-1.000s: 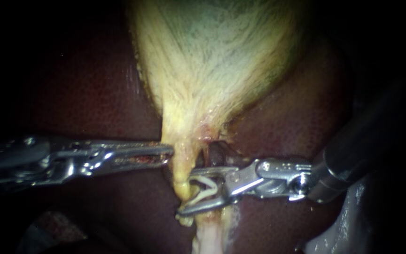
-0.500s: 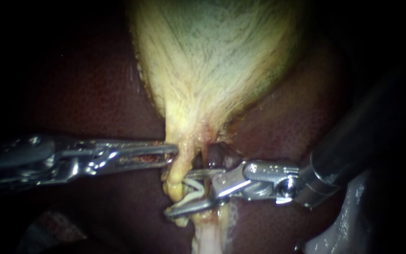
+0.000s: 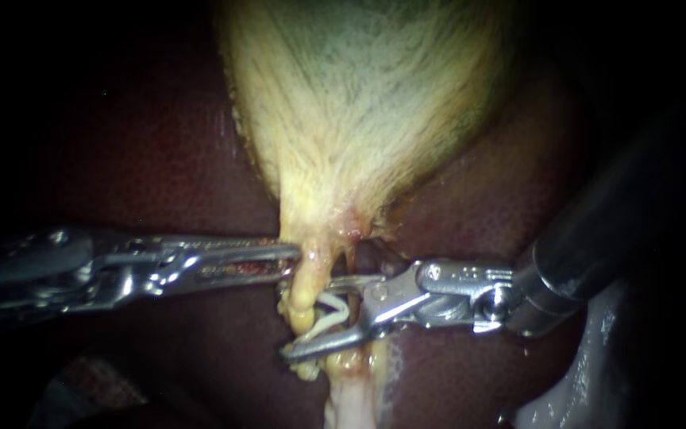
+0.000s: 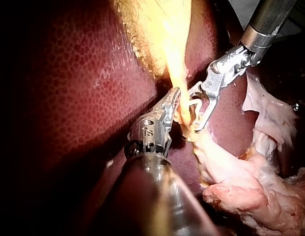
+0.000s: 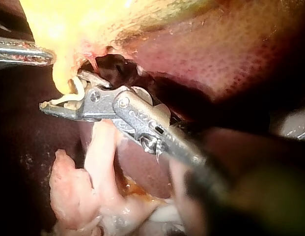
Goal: Clipping third clip left tube
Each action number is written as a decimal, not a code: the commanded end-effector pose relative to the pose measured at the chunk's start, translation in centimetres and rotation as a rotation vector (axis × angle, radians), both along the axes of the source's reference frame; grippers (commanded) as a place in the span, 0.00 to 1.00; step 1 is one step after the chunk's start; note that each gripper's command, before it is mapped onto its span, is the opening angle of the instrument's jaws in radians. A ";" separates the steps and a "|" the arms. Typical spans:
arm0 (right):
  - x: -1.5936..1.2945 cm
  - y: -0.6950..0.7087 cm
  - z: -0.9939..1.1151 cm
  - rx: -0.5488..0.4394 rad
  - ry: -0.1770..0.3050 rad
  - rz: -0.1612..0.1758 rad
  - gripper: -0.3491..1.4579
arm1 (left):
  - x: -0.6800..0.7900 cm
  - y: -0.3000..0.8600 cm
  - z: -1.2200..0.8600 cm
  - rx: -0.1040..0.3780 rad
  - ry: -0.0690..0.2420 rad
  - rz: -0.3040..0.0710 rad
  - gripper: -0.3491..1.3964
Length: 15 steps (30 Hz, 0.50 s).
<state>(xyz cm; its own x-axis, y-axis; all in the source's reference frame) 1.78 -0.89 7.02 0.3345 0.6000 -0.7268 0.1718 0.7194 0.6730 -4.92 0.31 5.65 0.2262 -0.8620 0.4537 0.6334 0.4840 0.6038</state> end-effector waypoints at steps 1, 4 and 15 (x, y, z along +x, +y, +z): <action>0.00 0.02 -0.01 -0.005 0.002 0.000 0.48 | 0.00 0.00 0.00 0.000 0.000 0.000 0.00; 0.00 0.05 -0.03 -0.018 0.014 0.001 0.48 | 0.00 0.00 0.00 0.000 0.000 0.000 0.00; 0.04 0.01 0.10 -0.024 0.014 -0.002 0.48 | -0.01 0.00 0.00 0.000 0.000 0.000 0.00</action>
<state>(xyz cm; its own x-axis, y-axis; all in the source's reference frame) 1.83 -0.88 7.14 0.3248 0.5802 -0.7469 0.1809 0.7370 0.6512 -4.92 0.31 5.65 0.2261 -0.8617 0.4543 0.6330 0.4845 0.6038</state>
